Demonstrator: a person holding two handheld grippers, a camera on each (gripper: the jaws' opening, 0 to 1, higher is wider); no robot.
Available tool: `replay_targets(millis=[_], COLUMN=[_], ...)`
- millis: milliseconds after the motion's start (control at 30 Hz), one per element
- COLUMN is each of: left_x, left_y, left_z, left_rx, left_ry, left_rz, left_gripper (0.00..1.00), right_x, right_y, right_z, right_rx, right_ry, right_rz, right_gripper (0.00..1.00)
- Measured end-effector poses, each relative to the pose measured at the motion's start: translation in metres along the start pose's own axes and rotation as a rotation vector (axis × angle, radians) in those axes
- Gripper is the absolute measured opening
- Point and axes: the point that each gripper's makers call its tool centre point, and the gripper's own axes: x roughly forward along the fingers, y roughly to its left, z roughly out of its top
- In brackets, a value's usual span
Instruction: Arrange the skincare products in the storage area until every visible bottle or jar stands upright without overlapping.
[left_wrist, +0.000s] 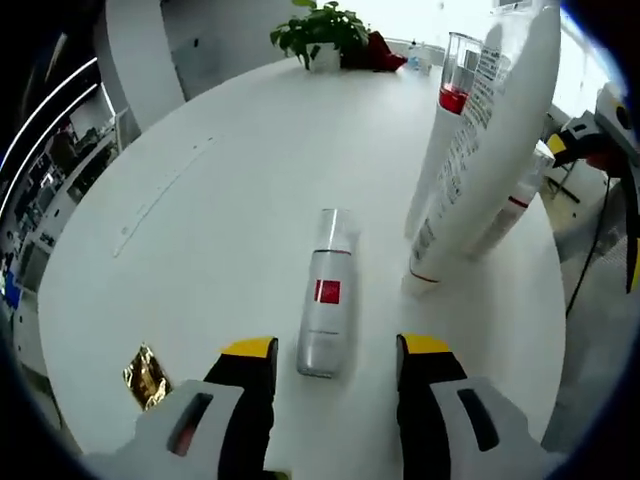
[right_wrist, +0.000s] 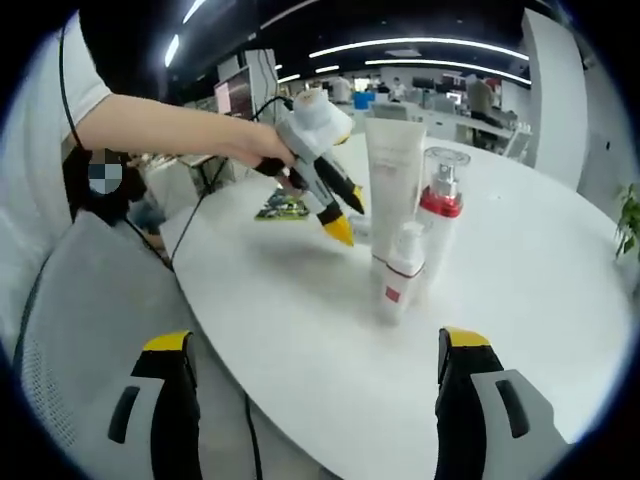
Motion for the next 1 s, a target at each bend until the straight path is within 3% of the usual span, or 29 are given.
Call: replay_targets(millis=[500,833,1000], left_x=[0.015,0.018,0.009], left_y=[0.004,0.006,0.007], left_z=[0.002,0.003,0.001], left_rx=[0.021,0.021,-0.032], left_ry=[0.025,0.021,0.003], left_rz=[0.025,0.042,0.065], left_gripper=[0.25,0.25,0.25], right_x=[0.000,0.000,0.000], right_y=[-0.001,-0.002,-0.002], right_z=[-0.002,-0.002,0.001], right_rx=[0.007,0.006,0.009], right_ry=[0.009,0.009,-0.003], right_rz=[-0.004,-0.009,-0.004], right_gripper=[0.98,0.98,0.97])
